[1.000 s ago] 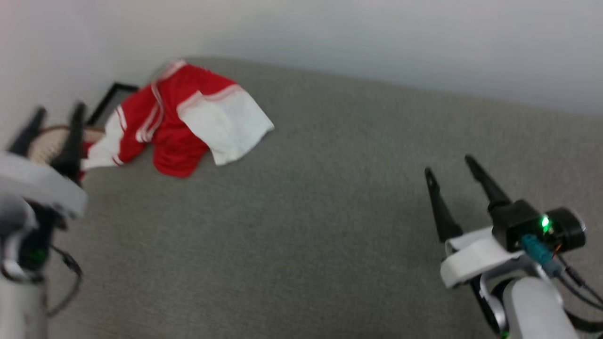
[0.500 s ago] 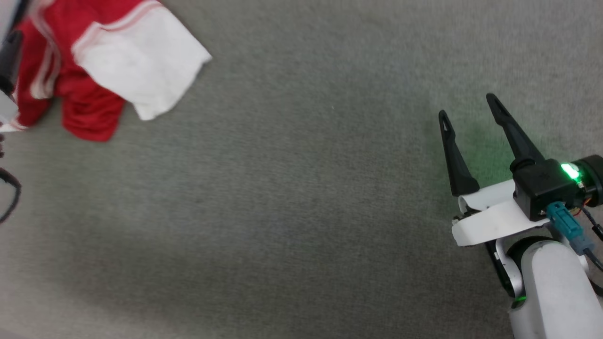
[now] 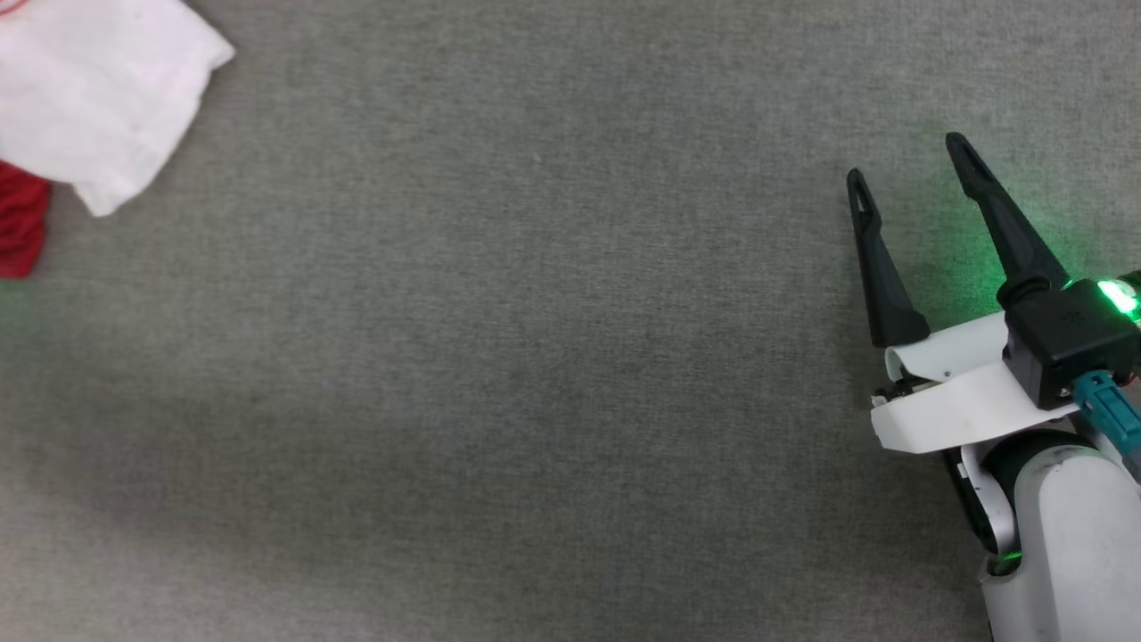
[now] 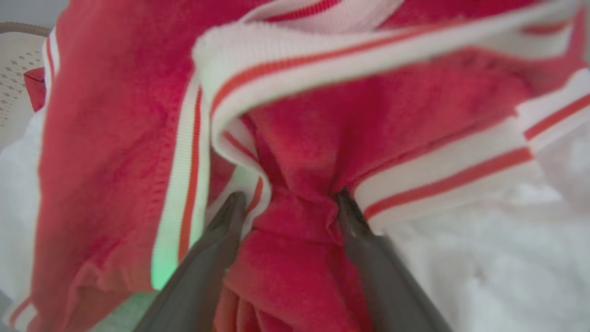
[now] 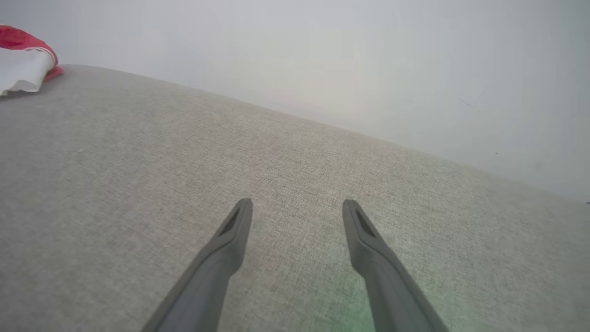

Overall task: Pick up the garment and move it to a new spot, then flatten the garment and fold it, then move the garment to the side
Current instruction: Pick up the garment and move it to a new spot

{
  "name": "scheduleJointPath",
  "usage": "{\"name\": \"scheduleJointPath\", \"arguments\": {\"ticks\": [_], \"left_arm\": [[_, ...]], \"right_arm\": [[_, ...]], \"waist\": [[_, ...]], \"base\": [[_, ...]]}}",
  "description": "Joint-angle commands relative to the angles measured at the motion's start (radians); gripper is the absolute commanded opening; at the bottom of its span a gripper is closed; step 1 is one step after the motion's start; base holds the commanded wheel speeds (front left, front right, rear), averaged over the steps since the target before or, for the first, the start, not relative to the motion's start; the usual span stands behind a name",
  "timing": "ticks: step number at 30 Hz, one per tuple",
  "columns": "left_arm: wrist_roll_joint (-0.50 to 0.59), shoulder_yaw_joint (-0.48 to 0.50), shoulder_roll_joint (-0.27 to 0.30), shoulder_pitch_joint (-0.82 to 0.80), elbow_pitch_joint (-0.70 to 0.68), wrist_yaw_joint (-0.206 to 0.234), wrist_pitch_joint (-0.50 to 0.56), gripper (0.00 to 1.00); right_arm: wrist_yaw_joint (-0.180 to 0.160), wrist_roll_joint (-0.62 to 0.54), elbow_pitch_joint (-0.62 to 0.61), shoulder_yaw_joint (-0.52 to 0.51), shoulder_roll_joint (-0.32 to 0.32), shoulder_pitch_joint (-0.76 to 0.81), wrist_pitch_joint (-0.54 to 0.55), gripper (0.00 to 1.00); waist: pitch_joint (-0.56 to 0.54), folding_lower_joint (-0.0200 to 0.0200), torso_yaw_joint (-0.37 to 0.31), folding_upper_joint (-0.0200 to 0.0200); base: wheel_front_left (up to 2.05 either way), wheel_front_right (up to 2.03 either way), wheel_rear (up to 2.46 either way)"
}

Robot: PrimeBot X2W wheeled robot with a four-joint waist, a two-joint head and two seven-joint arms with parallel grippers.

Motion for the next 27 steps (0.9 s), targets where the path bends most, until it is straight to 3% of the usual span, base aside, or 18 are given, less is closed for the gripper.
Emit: {"name": "scheduleJointPath", "arguments": {"ticks": [1, 8, 10, 11, 27], "left_arm": [[0.003, -0.014, -0.008, -0.007, 0.028, -0.003, 0.021, 1.0], [-0.015, -0.052, -0.034, -0.019, 0.114, -0.008, 0.026, 1.0], [-0.018, -0.066, -0.04, -0.021, 0.123, -0.007, 0.018, 0.09], [-0.019, -0.075, -0.041, -0.019, 0.123, -0.007, 0.011, 0.0], [-0.083, -0.219, 0.077, -0.047, -0.048, -0.008, -0.158, 0.0]], "right_arm": [[0.001, 0.007, -0.012, 0.001, -0.003, -0.002, 0.008, 1.0], [0.001, 0.009, -0.041, 0.004, -0.005, -0.01, 0.03, 1.0], [0.001, 0.008, -0.041, 0.003, -0.003, -0.007, 0.033, 1.0], [0.001, 0.008, -0.038, 0.002, -0.003, -0.005, 0.033, 1.0], [0.001, 0.032, 0.054, -0.003, 0.016, 0.07, -0.005, 1.0]], "waist": [[0.023, 0.0, -0.022, -0.0001], [0.022, 0.0, -0.025, -0.0001], [0.015, 0.0, -0.021, -0.0001], [0.011, 0.0, -0.019, -0.0001], [-0.193, 0.0, 0.03, -0.0001]], "base": [[0.0, 0.0, 0.0], [0.0, 0.0, 0.0], [0.0, 0.0, 0.0], [0.0, 0.0, 0.0], [0.0, 0.0, 0.0]]}}
